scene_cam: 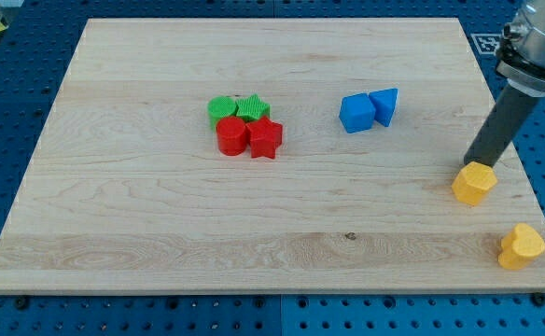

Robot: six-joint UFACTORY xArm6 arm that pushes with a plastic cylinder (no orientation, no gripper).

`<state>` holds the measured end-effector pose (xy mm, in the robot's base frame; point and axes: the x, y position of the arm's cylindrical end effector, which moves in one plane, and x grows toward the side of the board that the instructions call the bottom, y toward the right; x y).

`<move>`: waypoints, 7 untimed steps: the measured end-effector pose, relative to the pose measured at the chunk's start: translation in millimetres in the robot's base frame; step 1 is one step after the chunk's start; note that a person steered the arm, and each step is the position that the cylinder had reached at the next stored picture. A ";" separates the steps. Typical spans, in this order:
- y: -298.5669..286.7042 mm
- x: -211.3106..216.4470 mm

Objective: Push the yellow hexagon into the yellow heart

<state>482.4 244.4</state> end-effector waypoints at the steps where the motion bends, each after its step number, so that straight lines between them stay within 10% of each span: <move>1: 3.7 3.0; 7: -16.3 11.0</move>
<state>493.4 228.0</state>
